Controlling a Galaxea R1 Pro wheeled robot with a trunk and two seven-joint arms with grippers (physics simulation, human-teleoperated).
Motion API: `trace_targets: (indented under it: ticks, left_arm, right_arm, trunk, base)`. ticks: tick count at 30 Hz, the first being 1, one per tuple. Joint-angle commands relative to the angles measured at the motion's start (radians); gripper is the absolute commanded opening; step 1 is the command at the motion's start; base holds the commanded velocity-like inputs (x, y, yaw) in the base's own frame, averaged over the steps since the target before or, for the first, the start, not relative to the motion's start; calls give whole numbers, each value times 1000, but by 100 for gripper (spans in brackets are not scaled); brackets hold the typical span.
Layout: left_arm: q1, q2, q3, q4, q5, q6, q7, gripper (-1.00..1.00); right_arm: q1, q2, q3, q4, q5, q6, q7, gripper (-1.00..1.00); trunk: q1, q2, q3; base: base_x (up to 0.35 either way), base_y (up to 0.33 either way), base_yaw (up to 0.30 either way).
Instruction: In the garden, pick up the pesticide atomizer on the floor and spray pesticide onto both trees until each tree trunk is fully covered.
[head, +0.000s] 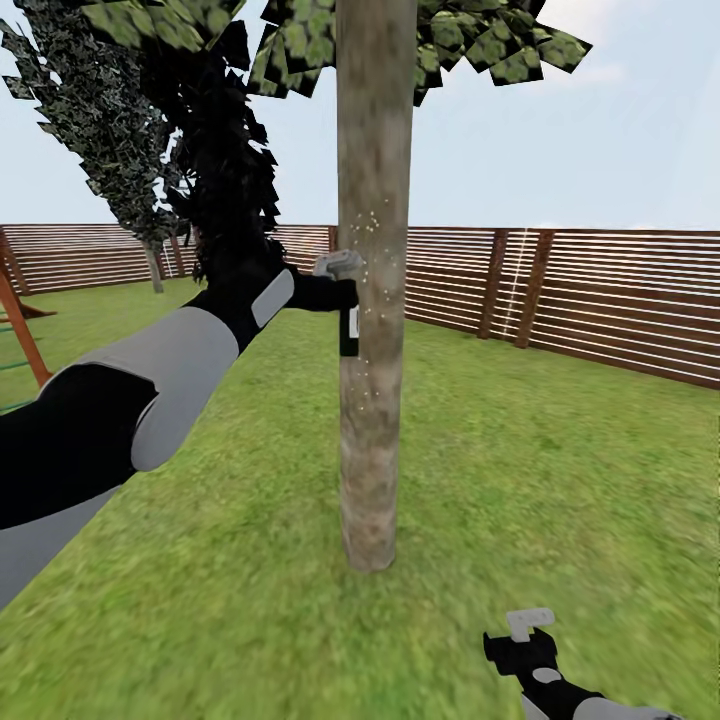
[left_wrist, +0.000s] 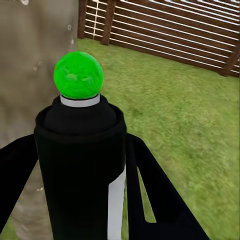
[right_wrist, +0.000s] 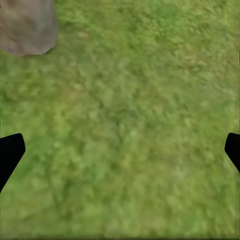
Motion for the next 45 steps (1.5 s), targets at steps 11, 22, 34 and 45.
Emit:
trace_targets:
  ticks: [11, 22, 34, 45]
  left_arm:
    - [30, -1, -1, 44, 1, -59, 0, -100]
    - [106, -7, -3, 171, 3, -246, -4, -100]
    - [120, -7, 0, 172, 4, -247, -102, -100]
    - [212, -7, -6, 157, 6, -336, -96, -100]
  right_arm:
    - [0, 0, 0, 0, 0, 0, 0, 100]
    - [0, -1, 0, 0, 0, 0, 0, 100]
    - [0, 0, 1, 0, 0, 0, 0, 100]
    - [0, 8, 1, 0, 106, 0, 0, 100]
  trunk:
    - [0, 0, 0]
    - [0, 0, 0]
    - [0, 0, 0]
    - [0, 0, 0]
  base:
    - [-42, 0, 0]
    - [0, 0, 0]
    - [0, 0, 0]
    - [0, 0, 0]
